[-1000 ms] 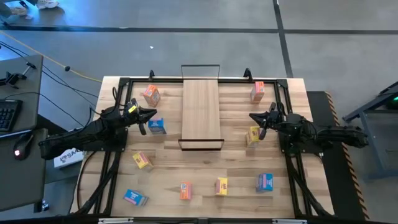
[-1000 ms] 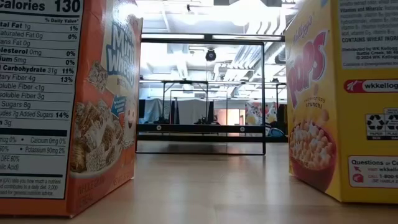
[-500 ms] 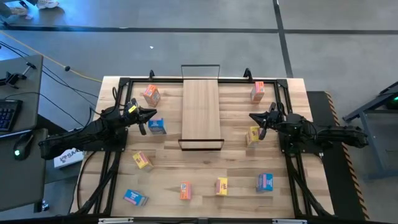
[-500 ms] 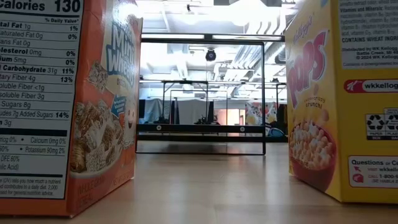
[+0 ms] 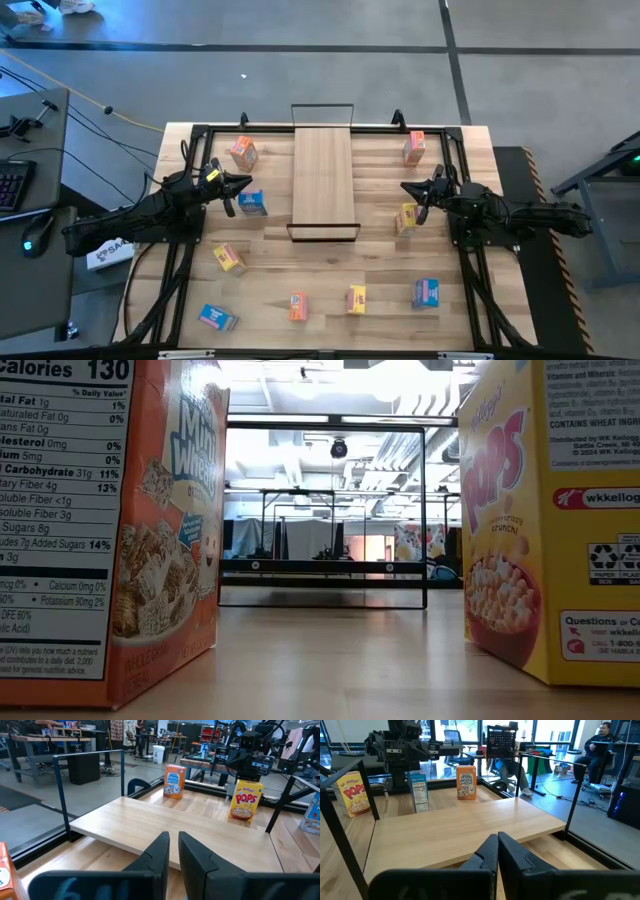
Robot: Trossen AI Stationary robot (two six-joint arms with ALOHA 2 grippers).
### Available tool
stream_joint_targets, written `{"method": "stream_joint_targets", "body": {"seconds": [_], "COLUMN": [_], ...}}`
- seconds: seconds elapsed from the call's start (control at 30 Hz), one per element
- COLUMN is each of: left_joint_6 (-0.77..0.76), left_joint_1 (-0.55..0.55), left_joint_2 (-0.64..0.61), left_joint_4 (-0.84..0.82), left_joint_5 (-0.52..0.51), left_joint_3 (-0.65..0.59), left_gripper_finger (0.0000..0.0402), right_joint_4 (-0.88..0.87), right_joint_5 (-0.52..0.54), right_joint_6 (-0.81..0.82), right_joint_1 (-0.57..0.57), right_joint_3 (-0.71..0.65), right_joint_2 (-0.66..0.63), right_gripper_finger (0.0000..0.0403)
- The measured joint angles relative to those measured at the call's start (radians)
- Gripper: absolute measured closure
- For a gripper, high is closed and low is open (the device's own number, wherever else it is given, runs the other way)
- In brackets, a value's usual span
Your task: Stack cereal on shelf
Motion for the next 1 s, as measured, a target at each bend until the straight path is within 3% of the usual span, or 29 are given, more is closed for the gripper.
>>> {"method": "stream_joint_targets", "body": {"seconds": [0.8,1.0], "left_joint_6": [-0.001,-0.020], "left_joint_1": [0.000,0.000], "left_joint_2": [0.000,0.000], "left_joint_4": [0.042,0.124], "left_joint_5": [-0.009,-0.010], "left_joint_3": [0.000,0.000], "left_gripper_finger": [0.0369,0.0369], "right_joint_4": [0.000,0.000], "right_joint_5": [0.000,0.000], "right_joint_6": [0.000,0.000], "right_joint_1": [0.000,0.000], "right_joint_3": [0.000,0.000], "right_joint_2": [0.000,0.000], "right_gripper_finger": [0.0402,0.0402]}}
